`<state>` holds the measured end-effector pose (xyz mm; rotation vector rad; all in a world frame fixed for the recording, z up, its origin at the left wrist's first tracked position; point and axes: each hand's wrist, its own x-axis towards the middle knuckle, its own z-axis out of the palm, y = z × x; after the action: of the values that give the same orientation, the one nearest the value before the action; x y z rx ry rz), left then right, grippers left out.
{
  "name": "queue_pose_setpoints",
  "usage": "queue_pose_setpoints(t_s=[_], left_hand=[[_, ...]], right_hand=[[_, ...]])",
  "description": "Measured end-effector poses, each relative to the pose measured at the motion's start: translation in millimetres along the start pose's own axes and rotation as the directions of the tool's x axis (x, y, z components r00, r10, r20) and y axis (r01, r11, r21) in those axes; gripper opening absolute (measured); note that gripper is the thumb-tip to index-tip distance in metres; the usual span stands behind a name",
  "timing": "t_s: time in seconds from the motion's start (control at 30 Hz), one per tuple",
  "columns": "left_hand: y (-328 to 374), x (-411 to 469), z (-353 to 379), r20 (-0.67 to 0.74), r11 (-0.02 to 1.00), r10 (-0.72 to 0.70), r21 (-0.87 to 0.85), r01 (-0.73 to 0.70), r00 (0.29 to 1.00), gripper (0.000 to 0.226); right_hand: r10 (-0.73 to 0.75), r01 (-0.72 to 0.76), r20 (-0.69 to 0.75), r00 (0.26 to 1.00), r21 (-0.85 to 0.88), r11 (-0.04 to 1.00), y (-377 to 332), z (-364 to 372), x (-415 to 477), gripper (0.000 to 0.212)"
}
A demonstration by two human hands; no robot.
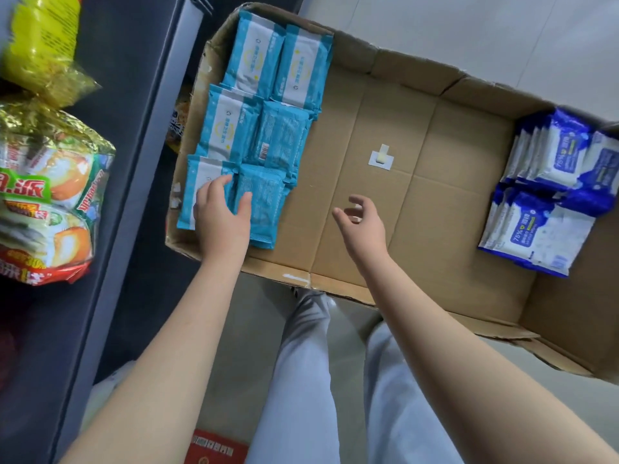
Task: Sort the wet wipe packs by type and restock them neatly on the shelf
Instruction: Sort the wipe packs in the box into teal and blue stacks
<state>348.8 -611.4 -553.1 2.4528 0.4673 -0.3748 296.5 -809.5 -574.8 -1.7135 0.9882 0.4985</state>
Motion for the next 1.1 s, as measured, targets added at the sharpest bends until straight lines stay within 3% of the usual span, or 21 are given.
queue_pose_setpoints(t_s=[0.2,0.4,0.53,0.67,0.77,0.9,1.0,1.1], left_hand=[[11.0,3.9,-6.2,0.009,0.998,-0.067,0.005,0.067,0.998,0.043],[24.5,49.8,-11.5,0.048,0.999,0.042,0.022,-0.043,0.998,0.047],[30.9,104.7,-2.1,0.102,0.998,0.021,0.058,-0.027,0.995,0.056],[28.4,141.9,7.2,0.133,0.985,-0.064,0.167,0.041,0.989,0.067],[29.1,146.8,10.5,0.070,0.981,-0.094,0.178,0.080,0.993,0.075],[25.9,139.9,9.9,-0.035,0.979,-0.039,0.199,0.046,0.999,0.057],[27.1,135.3,-0.1,-0.044,1.000,-0.016,0.009,0.016,0.999,0.033],[35.9,124.1,-17.0,-0.096,0.990,0.051,-0.129,-0.064,0.994,0.030]], right_hand=[[0.027,-0.028,0.017,0.999,0.028,0.999,5.0,-30.6,4.5,0.046],[-0.041,0.037,0.110,0.993,0.033,0.999,-37.2,6.1,33.2,0.047],[-0.068,0.063,0.141,0.988,0.040,0.997,-71.5,42.0,62.3,0.050],[-0.017,0.014,0.060,0.998,0.051,0.999,-87.5,69.3,83.3,0.046],[-0.040,0.039,-0.036,0.999,-0.008,0.999,-86.8,80.0,92.4,0.034],[-0.043,0.044,-0.063,0.997,0.012,0.999,-88.2,87.0,92.6,0.017],[-0.040,0.052,-0.092,0.995,0.134,0.990,-94.6,83.2,88.0,0.010],[-0.057,0.086,-0.114,0.992,0.269,0.959,-103.0,72.4,80.0,0.015]])
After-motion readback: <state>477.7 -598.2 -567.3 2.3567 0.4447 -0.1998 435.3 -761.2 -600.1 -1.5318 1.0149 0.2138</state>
